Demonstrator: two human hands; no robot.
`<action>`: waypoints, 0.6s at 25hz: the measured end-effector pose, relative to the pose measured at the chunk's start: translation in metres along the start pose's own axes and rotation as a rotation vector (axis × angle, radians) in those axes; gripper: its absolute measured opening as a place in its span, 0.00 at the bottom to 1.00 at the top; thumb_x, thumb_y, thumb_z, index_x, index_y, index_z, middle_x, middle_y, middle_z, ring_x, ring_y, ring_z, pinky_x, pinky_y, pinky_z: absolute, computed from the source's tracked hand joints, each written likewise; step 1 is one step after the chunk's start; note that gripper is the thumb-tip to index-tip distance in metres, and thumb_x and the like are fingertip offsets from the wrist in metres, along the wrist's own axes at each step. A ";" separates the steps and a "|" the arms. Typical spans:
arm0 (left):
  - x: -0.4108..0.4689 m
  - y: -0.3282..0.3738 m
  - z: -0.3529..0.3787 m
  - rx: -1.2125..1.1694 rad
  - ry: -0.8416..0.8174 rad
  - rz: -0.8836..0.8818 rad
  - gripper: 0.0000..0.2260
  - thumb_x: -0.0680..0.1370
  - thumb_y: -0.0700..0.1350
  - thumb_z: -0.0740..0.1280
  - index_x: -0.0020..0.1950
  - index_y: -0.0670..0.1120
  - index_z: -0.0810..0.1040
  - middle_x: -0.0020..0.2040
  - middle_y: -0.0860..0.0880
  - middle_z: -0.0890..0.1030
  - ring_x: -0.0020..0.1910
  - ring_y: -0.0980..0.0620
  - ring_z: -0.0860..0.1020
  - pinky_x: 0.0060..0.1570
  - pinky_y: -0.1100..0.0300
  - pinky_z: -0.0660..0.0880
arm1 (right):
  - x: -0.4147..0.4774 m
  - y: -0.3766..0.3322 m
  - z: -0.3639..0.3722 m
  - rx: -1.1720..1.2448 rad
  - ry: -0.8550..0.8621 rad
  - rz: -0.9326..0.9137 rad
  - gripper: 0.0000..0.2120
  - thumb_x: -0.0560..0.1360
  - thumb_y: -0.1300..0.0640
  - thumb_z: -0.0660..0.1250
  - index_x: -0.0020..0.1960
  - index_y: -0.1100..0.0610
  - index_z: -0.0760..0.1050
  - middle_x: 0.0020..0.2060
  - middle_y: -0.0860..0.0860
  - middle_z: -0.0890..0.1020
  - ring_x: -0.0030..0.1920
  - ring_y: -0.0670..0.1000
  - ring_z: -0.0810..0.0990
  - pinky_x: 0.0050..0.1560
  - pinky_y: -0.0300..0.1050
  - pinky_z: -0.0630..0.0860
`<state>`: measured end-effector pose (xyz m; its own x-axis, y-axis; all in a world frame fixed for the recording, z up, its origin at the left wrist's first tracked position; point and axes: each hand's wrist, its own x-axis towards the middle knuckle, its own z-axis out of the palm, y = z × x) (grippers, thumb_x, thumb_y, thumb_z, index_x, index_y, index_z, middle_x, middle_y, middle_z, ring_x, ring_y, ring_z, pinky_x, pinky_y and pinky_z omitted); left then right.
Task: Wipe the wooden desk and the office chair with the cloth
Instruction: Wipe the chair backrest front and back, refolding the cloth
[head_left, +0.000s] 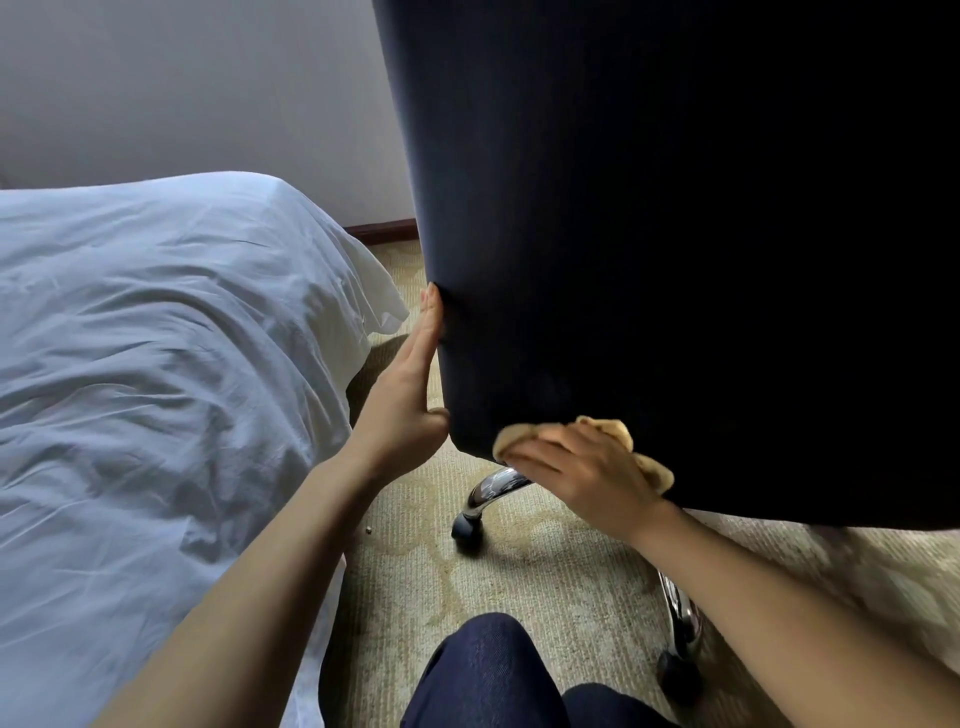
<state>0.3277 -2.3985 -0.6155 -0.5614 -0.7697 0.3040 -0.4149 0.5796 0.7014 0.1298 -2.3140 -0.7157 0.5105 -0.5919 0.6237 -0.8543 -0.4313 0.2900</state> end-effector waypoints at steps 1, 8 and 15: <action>0.000 0.001 0.001 0.009 -0.006 -0.005 0.50 0.63 0.24 0.61 0.75 0.56 0.43 0.76 0.59 0.50 0.75 0.61 0.52 0.65 0.78 0.52 | -0.014 0.002 -0.003 0.007 -0.041 -0.031 0.14 0.75 0.65 0.62 0.55 0.55 0.82 0.53 0.47 0.83 0.51 0.49 0.80 0.49 0.43 0.74; 0.000 0.003 0.003 -0.022 0.001 -0.022 0.50 0.63 0.24 0.61 0.78 0.54 0.44 0.75 0.61 0.48 0.75 0.61 0.50 0.66 0.78 0.51 | -0.050 0.041 -0.073 -0.142 -0.058 -0.095 0.17 0.79 0.67 0.57 0.55 0.56 0.82 0.53 0.49 0.83 0.51 0.49 0.82 0.46 0.43 0.76; -0.001 0.004 0.006 -0.040 0.019 -0.014 0.50 0.63 0.24 0.60 0.77 0.55 0.44 0.75 0.62 0.47 0.74 0.64 0.50 0.67 0.75 0.53 | 0.045 0.068 -0.114 -0.323 0.393 0.088 0.13 0.77 0.63 0.67 0.59 0.52 0.81 0.55 0.47 0.82 0.54 0.49 0.75 0.49 0.48 0.75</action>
<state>0.3224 -2.3943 -0.6168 -0.5419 -0.7829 0.3058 -0.3935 0.5578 0.7307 0.0836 -2.2927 -0.5849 0.4136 -0.2890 0.8634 -0.9104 -0.1230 0.3950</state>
